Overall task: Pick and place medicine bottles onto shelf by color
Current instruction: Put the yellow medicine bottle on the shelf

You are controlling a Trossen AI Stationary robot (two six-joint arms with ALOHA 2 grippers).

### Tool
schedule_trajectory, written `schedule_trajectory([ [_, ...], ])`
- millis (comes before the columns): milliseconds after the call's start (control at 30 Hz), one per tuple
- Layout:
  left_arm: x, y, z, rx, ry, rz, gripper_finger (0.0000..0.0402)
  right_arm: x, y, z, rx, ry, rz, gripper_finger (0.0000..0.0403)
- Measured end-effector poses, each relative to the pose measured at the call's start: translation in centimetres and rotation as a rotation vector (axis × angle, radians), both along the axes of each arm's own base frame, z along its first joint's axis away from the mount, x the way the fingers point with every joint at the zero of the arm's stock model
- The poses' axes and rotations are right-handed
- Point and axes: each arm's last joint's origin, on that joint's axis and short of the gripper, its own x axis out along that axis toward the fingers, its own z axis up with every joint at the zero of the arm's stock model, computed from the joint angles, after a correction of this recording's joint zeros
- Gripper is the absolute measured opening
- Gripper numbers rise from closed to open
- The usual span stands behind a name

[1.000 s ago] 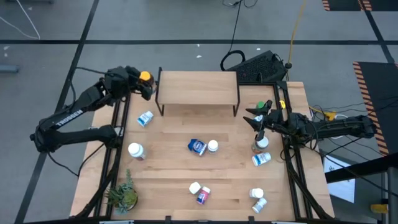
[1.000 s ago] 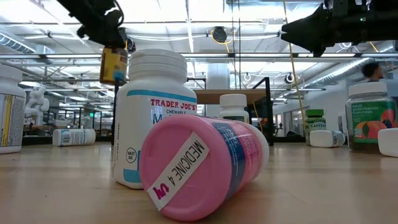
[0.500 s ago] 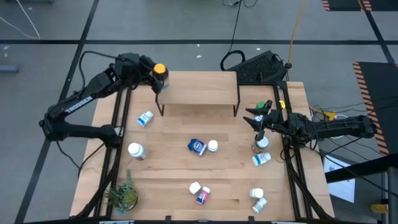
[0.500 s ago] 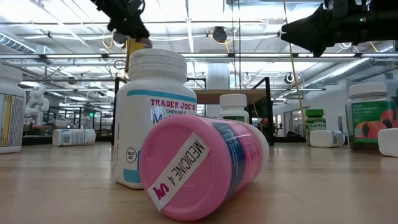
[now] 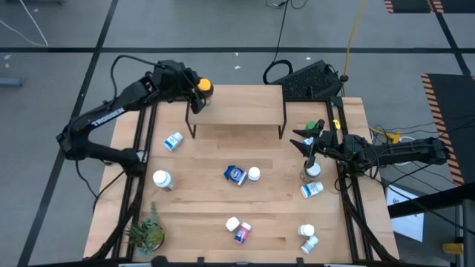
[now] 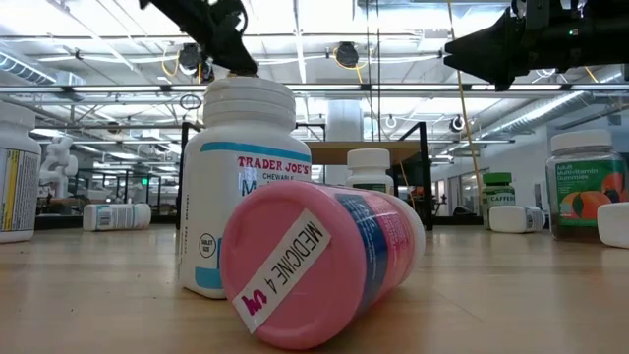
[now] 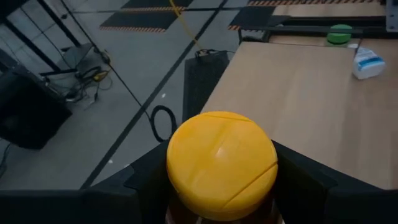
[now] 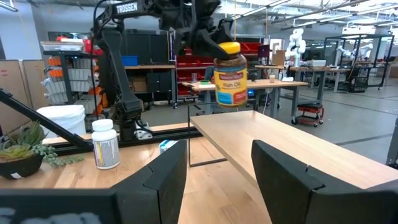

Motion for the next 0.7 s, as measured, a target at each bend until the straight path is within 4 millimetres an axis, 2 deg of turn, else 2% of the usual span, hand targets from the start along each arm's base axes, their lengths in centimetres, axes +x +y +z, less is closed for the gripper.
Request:
schedule_trajectory([
  [167, 1.2, 2.9, -1.5, -0.006, -0.028, 0.064, 0.0232, 0.0, 0.0, 0.0, 0.000, 0.000, 0.000, 0.0176],
  [367, 0.3, 6.4, -3.2, -0.089, -0.032, 0.146, 0.0232, 0.0, 0.0, 0.0, -0.003, 0.001, 0.000, 0.0176],
  [500, -0.4, 7.3, -3.4, -0.116, -0.051, 0.131, 0.0232, 0.0, 0.0, -0.1, -0.016, 0.013, -0.002, 0.0176],
  [700, -0.8, 7.3, -3.2, -0.108, -0.046, 0.093, 0.0234, 0.0, 0.0, -0.2, 0.001, 0.017, -0.001, 0.0176],
])
